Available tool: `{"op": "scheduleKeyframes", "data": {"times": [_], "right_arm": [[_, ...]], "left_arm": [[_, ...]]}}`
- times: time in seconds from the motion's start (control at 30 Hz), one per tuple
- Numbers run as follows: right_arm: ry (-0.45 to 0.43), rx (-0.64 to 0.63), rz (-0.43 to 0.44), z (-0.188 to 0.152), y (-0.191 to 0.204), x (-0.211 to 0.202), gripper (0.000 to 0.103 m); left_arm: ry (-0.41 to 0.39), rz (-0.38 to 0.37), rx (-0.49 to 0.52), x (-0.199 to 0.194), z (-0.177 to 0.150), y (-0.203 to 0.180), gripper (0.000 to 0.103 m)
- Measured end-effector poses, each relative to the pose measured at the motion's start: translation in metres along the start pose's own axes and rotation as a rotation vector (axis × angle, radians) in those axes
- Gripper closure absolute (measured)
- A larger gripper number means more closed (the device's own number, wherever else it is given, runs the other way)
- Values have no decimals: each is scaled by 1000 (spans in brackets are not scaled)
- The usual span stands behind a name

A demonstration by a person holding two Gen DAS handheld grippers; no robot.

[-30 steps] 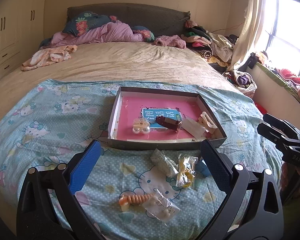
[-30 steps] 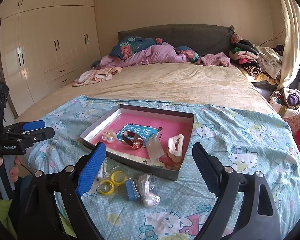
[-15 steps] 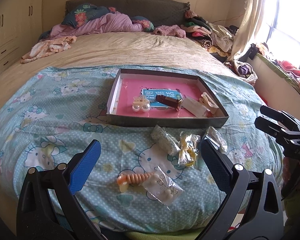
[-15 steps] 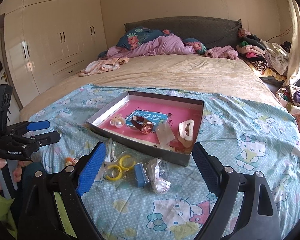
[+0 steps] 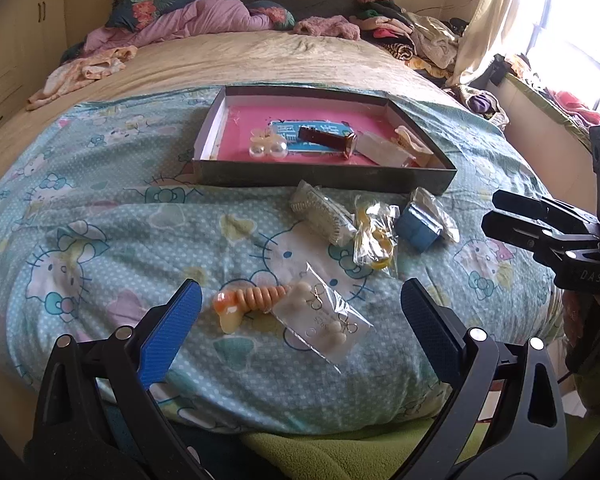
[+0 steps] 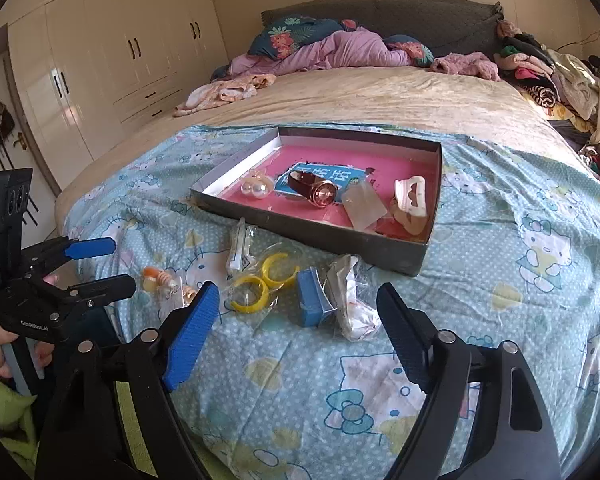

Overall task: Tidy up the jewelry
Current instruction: 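Reach the left tool toward the bagged earrings while the right tool reaches toward the yellow earrings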

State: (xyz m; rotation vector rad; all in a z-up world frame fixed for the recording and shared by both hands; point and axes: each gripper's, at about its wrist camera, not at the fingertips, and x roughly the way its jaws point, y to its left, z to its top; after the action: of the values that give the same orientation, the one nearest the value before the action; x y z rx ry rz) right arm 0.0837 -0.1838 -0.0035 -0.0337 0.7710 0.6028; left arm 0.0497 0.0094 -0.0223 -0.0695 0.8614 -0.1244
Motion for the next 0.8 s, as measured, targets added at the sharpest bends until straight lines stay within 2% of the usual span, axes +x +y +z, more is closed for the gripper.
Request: {"op": "scheduleKeyframes", "data": {"times": [0.17, 0.23, 0.3, 0.4, 0.47, 0.6, 0.8], "right_arm": [[46, 12, 32, -7, -1, 11, 42], [66, 18, 42, -10, -2, 16, 48], [84, 26, 48, -13, -2, 22, 53], [111, 33, 54, -17, -3, 30, 56], [125, 38, 55, -19, -4, 35, 56], [151, 47, 44, -23, -8, 47, 58], [161, 37, 26, -24, -9, 60, 60]], "left_arm": [[29, -44, -8, 5, -5, 1, 11], [42, -65, -1, 7, -8, -2, 16], [68, -97, -12, 13, -12, -3, 26], [112, -138, -35, 24, -19, -5, 37], [136, -152, -41, 30, -25, -7, 41], [174, -167, -49, 41, -31, -9, 41], [183, -171, -63, 49, -29, -8, 41]]}}
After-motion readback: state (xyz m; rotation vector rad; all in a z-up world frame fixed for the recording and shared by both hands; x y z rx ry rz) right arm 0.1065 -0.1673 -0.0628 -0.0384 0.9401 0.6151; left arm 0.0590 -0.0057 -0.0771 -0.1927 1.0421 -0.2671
